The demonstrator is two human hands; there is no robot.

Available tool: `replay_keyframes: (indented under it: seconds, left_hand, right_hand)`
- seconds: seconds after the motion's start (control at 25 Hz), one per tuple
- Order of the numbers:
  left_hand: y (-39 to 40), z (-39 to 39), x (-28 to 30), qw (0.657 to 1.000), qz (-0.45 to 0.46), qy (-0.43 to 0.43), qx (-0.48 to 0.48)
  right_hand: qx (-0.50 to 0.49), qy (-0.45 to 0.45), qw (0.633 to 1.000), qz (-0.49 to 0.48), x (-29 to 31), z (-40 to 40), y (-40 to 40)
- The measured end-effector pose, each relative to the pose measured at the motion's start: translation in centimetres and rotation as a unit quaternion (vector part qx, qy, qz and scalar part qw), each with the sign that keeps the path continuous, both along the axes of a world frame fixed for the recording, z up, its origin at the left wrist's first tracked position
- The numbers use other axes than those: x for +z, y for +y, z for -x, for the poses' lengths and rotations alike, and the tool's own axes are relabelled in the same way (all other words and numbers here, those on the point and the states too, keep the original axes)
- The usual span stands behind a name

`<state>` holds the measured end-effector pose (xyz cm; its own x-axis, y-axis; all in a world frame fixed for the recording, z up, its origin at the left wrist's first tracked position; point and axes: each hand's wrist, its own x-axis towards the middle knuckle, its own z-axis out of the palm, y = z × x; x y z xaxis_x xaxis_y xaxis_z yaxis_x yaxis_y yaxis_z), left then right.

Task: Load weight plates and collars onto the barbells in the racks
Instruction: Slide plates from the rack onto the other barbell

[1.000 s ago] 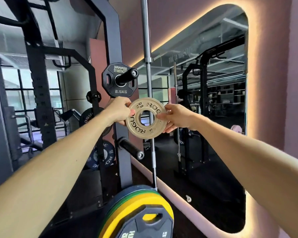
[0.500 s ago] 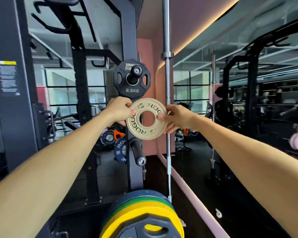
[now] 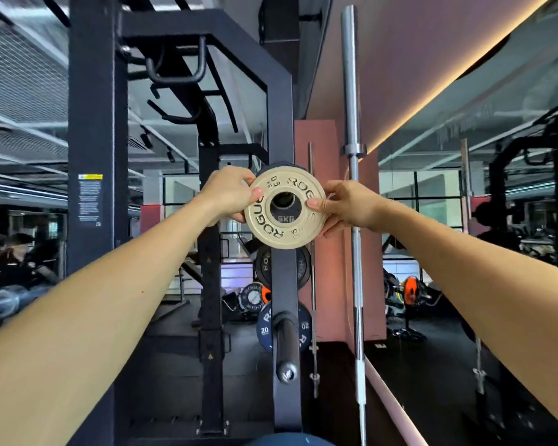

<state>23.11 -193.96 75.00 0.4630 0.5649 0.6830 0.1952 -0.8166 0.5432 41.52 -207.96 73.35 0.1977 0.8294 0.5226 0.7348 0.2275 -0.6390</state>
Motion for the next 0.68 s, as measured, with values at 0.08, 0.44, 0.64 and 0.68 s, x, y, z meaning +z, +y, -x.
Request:
replay_keyframes:
  seconds: [0.08, 0.44, 0.64, 0.68]
  left_hand:
    - [0.7, -0.1, 1.8, 1.0, -0.02, -0.016, 0.009]
    - [5.0, -3.3, 4.1, 0.999, -0.043, -0.019, 0.016]
    - [7.7, -6.7, 3.5, 0.997, -0.055, -0.038, 0.028]
    - [8.2, -7.2, 3.4, 0.997, -0.054, -0.043, 0.035]
  right_hand:
    - [-0.001, -0.007, 1.0, -0.018, 1.9, 0.0, 0.8]
    - [-0.023, -0.015, 0.999, -0.037, 4.5, -3.1, 5.7]
    - [-0.046, -0.008, 0.998, -0.05, 4.1, -6.2, 8.9]
    - [-0.047, -0.002, 0.998, -0.053, 4.0, -6.7, 9.7]
